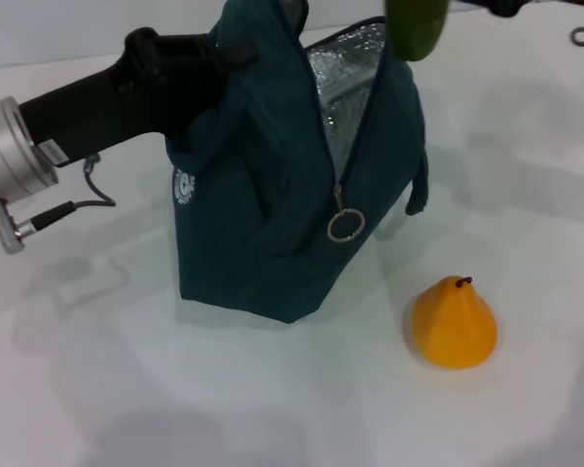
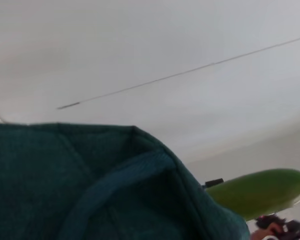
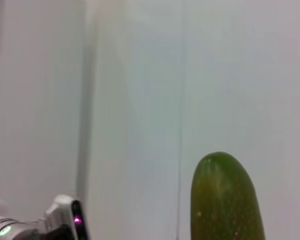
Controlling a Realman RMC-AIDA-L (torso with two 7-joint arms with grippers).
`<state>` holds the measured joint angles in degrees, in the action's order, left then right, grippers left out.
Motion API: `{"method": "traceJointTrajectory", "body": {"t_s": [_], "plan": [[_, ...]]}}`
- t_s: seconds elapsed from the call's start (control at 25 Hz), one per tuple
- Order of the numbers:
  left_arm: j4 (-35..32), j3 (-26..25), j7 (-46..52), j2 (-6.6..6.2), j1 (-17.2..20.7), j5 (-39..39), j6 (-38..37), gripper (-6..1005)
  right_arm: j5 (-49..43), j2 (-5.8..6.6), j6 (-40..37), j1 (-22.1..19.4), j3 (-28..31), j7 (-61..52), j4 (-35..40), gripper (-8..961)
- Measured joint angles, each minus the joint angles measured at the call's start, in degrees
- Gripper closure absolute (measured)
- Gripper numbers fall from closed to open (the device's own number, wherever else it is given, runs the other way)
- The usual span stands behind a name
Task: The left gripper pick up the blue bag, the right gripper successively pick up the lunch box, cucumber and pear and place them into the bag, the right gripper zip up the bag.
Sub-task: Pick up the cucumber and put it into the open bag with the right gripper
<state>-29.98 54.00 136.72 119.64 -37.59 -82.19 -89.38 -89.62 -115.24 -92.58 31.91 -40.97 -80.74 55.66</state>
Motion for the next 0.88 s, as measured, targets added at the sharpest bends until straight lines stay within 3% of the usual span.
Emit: {"method": "traceJointTrajectory", "body": {"t_s": [0.24, 0.52, 0.88], "plan": [[2.4, 6.8, -0.4, 0.12, 0.0, 7.1, 0.0, 946, 0.7, -0.07, -0.7, 0.0, -2.0, 4.2, -0.3, 337], [2.6, 9.1, -0.5, 0.21, 0.1, 8.4, -0.2, 946, 4.2, -0.09, -0.7, 0.3, -3.6, 10.2, -3.6, 327], [2.7, 11.7, -0.4, 0.33, 0.6, 11.3, -1.0, 946, 3.8, 0.03, 0.3, 1.0, -8.1, 17.7, -15.0, 315]]}}
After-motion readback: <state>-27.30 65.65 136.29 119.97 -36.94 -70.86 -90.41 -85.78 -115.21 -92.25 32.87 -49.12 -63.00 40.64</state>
